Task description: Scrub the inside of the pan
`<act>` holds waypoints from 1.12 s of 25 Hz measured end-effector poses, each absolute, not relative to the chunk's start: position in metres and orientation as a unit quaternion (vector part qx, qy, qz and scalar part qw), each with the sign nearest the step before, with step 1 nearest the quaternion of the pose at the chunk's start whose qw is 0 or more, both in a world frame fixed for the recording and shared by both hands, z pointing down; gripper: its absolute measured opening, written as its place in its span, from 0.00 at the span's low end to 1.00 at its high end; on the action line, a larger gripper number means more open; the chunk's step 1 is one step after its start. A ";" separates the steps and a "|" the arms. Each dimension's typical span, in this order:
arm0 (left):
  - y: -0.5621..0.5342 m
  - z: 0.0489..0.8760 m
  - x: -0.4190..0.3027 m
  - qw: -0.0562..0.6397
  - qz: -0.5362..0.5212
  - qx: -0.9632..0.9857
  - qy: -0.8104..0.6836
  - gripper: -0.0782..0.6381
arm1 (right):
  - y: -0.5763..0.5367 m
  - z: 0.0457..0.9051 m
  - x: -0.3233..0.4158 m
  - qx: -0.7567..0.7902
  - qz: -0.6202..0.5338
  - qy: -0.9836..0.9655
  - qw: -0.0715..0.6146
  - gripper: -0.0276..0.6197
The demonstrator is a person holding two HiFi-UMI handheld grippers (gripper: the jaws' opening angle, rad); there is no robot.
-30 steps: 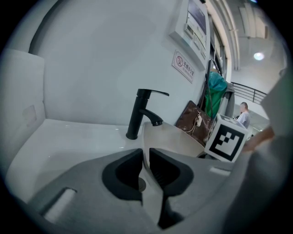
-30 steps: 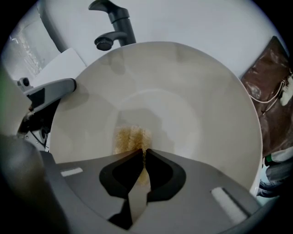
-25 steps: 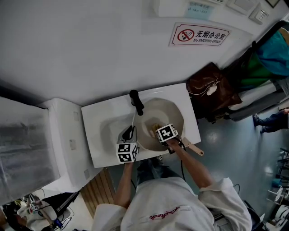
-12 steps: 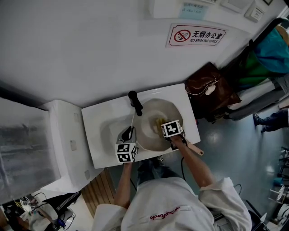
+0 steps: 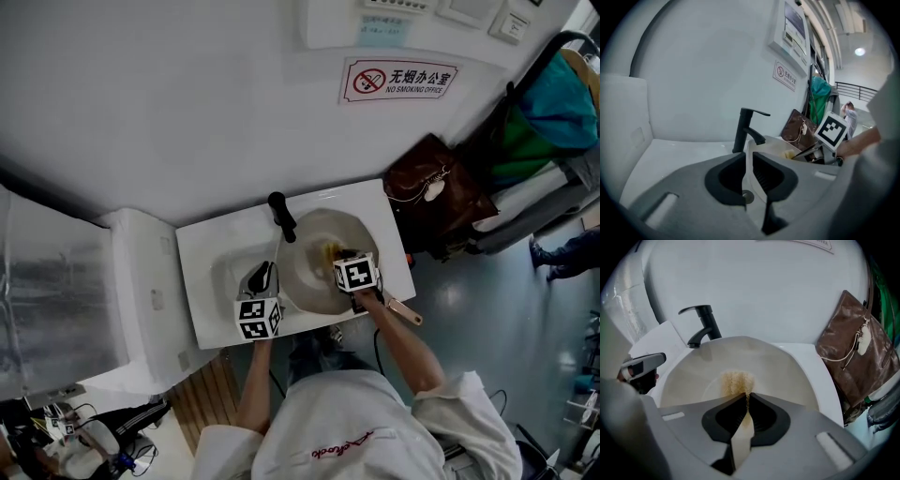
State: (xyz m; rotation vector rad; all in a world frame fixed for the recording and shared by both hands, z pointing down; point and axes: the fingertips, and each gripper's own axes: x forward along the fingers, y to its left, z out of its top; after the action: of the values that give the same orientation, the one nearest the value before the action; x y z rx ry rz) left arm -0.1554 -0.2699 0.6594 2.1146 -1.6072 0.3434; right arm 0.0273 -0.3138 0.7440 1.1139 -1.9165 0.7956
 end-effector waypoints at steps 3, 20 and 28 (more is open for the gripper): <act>-0.268 0.650 -0.149 0.220 0.124 0.772 -0.583 0.16 | -0.317 0.725 0.026 0.443 0.293 -0.764 0.366 0.08; -0.250 0.574 -0.095 0.143 0.113 0.792 -0.582 0.11 | -0.314 0.591 0.046 0.480 0.188 -0.832 0.207 0.08; -0.235 0.526 -0.088 0.106 0.094 0.792 -0.594 0.11 | -0.290 0.532 0.047 0.474 0.139 -0.856 0.152 0.08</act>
State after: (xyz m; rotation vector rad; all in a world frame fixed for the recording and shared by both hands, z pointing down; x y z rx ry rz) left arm -0.0880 -0.2350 0.5263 2.3317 -1.7506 0.2780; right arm 0.0473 -0.2903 0.5323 1.3617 -2.4564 0.3977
